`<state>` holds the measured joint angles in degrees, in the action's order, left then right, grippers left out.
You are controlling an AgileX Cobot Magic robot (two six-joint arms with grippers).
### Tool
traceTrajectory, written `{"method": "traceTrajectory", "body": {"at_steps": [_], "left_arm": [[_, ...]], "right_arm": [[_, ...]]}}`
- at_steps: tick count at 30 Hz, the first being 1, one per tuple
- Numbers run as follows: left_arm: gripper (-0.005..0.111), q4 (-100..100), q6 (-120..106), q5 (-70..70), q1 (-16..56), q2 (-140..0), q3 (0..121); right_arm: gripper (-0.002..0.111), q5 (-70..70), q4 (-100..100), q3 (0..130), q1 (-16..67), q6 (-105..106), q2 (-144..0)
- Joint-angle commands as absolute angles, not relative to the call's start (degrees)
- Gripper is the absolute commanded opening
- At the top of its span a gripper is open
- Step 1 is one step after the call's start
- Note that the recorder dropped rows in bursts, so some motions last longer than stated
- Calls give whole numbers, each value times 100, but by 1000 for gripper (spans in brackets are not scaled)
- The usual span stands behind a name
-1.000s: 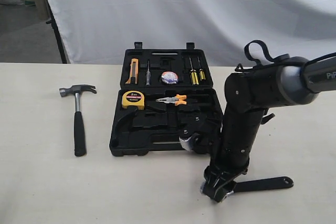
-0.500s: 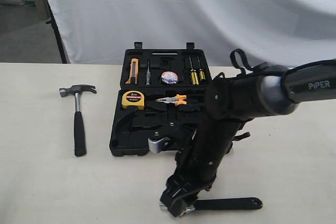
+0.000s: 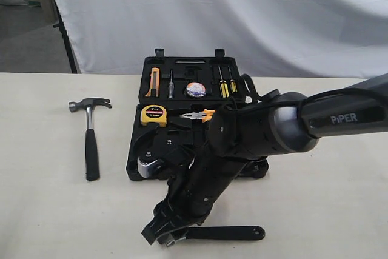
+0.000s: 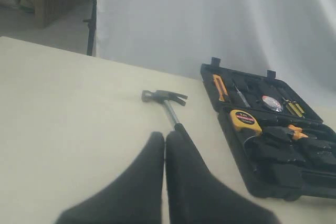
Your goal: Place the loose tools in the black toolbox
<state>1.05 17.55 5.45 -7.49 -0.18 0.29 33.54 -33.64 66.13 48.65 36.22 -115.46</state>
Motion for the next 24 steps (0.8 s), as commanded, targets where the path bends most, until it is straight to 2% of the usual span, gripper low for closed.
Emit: {"method": "traceTrajectory", "body": {"at_steps": [1,21,22,24], "left_arm": [[1,130,1782,503,-894,0,44],[1,130,1782,503,-894,0,44],[1,130,1782,503,-894,0,44],[1,130,1782,503,-894,0,44]], "right_arm": [[0,3315,-3448,6579,4892,3684,-11559],[0,3354,-3382,6588,4293,3200,-10810],[1,3342,-3364,6588,4320,2915,-10838],[11,3303,-3194,6588,4399,2516,-10876]]}}
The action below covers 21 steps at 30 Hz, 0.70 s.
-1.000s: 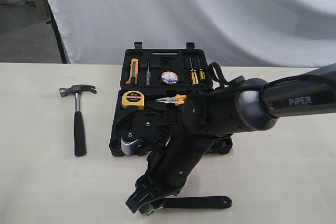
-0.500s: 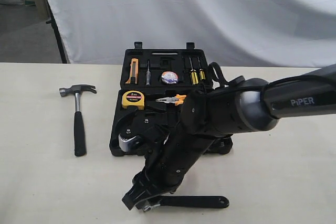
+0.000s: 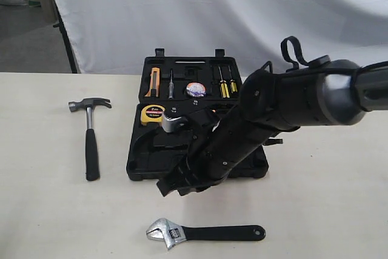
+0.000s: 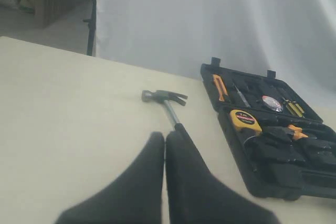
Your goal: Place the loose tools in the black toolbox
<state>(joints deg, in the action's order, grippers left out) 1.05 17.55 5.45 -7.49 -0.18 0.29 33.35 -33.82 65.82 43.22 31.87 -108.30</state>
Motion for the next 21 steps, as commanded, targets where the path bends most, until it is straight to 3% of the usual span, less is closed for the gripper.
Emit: {"method": "traceTrajectory", "body": {"at_steps": [1,4,8,21], "left_arm": [[1,130,1782,503,-894,0,44],[1,130,1782,503,-894,0,44],[1,130,1782,503,-894,0,44],[1,130,1782,503,-894,0,44]], "right_arm": [[20,3288,-3048,6588,4451,2395,-10891],[47,3278,-2831,6588,4631,2393,-10891],[68,3369,-2818,6588,4917,3174,-10891],[69,3023,-2269,6588,5305,3568,-11392]]}}
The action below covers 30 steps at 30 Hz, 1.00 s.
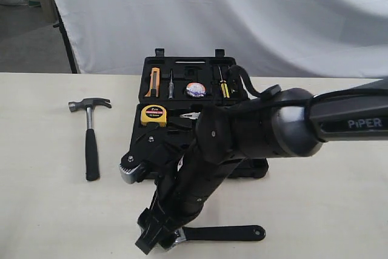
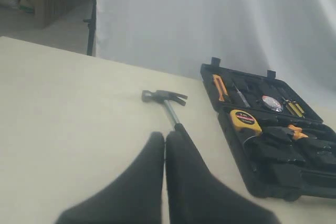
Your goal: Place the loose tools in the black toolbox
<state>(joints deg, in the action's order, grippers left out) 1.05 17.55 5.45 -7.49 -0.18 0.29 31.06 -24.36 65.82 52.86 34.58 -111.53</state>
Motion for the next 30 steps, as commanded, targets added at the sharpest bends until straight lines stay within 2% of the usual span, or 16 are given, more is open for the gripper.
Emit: {"method": "traceTrajectory", "body": {"at_steps": [1,4,6,12,20,30], "left_arm": [[1,130,1782,503,-894,0,44],[1,130,1782,503,-894,0,44],[1,130,1782,503,-894,0,44],[1,130,1782,503,-894,0,44],[1,130,1782,503,-894,0,44],[1,130,1782,503,-894,0,44]], "right_arm": [[69,3023,-2220,6588,5338,3662,-11481],[68,3008,-1903,6588,5488,3773,-11674],[60,2980,-1671,6588,5598,3773,-11739],[1,3034,-1485,6588,5749,3773,-11677],[0,3104,-1459,6588,5656,3678,-10958],[0,3091,-1422,6588,5009,3678,-10412]]}}
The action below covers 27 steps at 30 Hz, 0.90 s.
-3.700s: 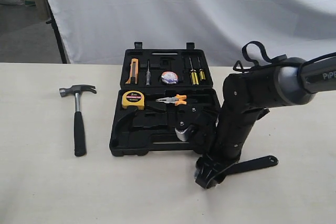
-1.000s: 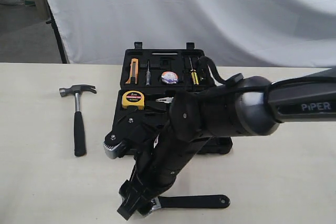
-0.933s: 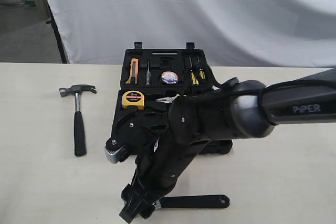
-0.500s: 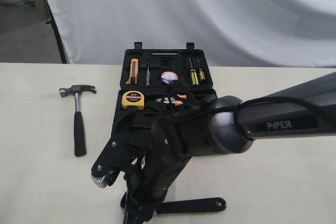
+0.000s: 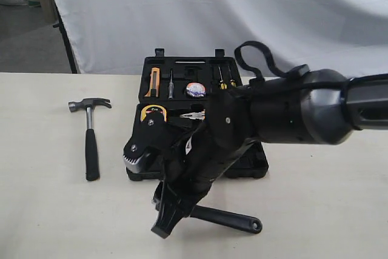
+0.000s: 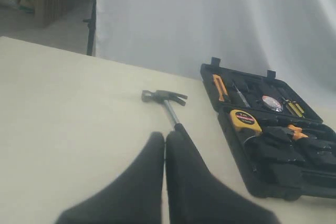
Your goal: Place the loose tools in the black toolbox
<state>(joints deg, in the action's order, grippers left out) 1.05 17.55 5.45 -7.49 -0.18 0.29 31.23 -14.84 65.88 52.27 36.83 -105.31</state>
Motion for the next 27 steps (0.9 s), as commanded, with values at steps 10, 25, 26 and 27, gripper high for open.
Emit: {"method": "traceTrajectory", "body": {"at_steps": [10,25,26,27], "left_arm": [[1,130,1782,503,-894,0,44],[1,130,1782,503,-894,0,44],[1,130,1782,503,-894,0,44],[1,130,1782,503,-894,0,44]], "right_arm": [[0,3125,-1380,6605,4561,3202,-10412],[0,4282,-753,8238,4549,2863,-10964],[0,4349,-727,8366,4549,2831,-11066],[0,4377,-714,8487,4549,2831,-11169]]}}
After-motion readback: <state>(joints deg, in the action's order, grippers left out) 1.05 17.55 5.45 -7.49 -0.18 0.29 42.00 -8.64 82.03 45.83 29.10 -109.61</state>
